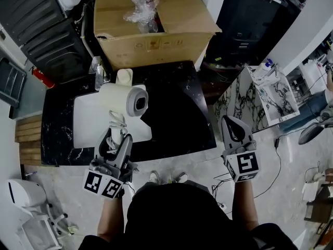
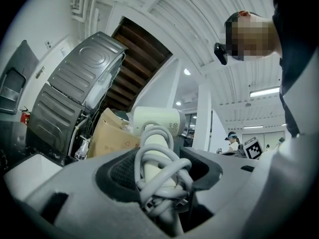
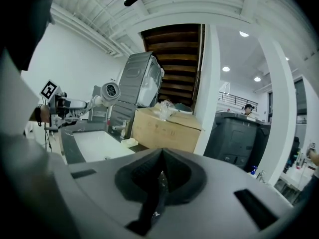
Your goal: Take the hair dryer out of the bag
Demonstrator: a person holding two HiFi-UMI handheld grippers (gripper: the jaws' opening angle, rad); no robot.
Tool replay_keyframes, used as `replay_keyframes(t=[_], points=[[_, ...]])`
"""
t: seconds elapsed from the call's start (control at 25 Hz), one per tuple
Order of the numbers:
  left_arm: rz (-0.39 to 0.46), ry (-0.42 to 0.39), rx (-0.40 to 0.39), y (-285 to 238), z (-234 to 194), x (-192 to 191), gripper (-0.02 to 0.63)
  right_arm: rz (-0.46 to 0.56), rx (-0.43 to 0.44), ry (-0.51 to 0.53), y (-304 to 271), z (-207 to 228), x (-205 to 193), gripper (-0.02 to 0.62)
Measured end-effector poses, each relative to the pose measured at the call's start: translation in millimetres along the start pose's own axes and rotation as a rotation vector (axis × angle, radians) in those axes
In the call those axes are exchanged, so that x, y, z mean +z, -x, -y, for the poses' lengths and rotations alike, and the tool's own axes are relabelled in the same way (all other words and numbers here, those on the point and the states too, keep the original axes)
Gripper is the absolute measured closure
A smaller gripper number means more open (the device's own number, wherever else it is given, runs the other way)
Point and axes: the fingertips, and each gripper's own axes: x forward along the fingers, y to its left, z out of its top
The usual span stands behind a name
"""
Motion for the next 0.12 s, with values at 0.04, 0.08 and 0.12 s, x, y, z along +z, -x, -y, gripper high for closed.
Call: replay_keyframes(t=[0.04,0.08,0.12], points=[[0.001,0.002,-0.001,-0.8,0.1,-0.4,0.345,-0.003,0.005,0.004,-1.0,-1.7,0.5,0.583],[0.003,0.004,-0.002,-1.6,0.2,-0.8,0.345,-0.004,0.009,0.007,-2.1,-3.1,1.0,0.583],[0.004,0.007,-0.002,-2.4,0.3,-1.1,0.345,-0.004,0.013,0.010,-3.1,-4.5,1.4,0.583]])
